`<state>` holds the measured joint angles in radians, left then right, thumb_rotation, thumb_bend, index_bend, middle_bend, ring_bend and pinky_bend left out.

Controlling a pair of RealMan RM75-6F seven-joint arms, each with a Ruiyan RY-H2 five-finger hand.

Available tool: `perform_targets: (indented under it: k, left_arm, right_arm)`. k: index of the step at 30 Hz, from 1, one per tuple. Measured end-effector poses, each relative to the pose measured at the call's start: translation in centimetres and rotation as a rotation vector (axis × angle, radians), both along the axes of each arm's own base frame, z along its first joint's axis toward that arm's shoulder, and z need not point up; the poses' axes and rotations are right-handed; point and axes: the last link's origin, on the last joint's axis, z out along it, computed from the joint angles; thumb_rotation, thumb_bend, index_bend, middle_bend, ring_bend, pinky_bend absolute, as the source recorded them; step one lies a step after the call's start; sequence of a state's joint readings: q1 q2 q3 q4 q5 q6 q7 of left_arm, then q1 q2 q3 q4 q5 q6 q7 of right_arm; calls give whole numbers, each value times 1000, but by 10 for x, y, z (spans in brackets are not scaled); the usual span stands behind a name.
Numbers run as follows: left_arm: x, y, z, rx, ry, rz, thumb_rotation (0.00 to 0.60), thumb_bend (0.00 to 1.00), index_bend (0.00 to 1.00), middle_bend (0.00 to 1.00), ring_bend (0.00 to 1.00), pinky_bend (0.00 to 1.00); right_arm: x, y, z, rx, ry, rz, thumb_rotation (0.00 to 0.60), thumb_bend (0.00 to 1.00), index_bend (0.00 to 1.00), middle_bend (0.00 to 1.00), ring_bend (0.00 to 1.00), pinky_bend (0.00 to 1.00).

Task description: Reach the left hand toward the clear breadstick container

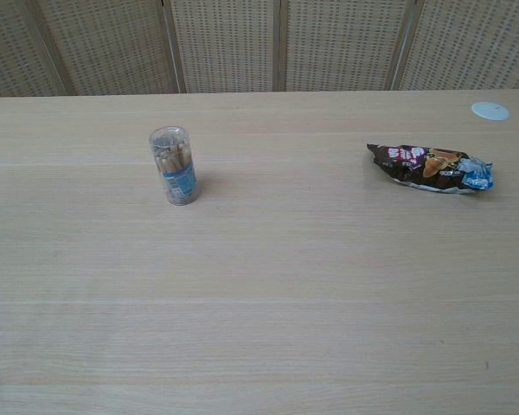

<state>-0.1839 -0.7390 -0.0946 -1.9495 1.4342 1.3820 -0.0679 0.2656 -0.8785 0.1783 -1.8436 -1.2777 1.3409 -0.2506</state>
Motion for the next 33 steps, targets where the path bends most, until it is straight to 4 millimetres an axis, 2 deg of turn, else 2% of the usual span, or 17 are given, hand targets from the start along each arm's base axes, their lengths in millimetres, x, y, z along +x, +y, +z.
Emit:
perform_targets:
  k: [10, 25, 28, 33]
  left_arm:
    - [-2, 1, -3, -20, -5, 12, 600, 298, 141, 0, 0, 0]
    - [-3, 14, -9, -54, -19, 18, 600, 299, 117, 0, 0, 0]
    - [-7, 22, -15, -92, -56, 39, 600, 298, 108, 0, 0, 0]
    - [-17, 50, -34, -174, -124, 66, 600, 301, 78, 0, 0, 0]
  right_arm:
    - [-2, 3, 0, 5, -16, -8, 600, 0, 0, 0, 0, 0]
    - [-2, 1, -1, 7, -21, -20, 600, 0, 0, 0, 0, 0]
    - [-3, 1, -2, 14, -22, -27, 600, 0, 0, 0, 0, 0]
    - [-2, 4, 1, 5, -26, -32, 600, 0, 0, 0, 0, 0]
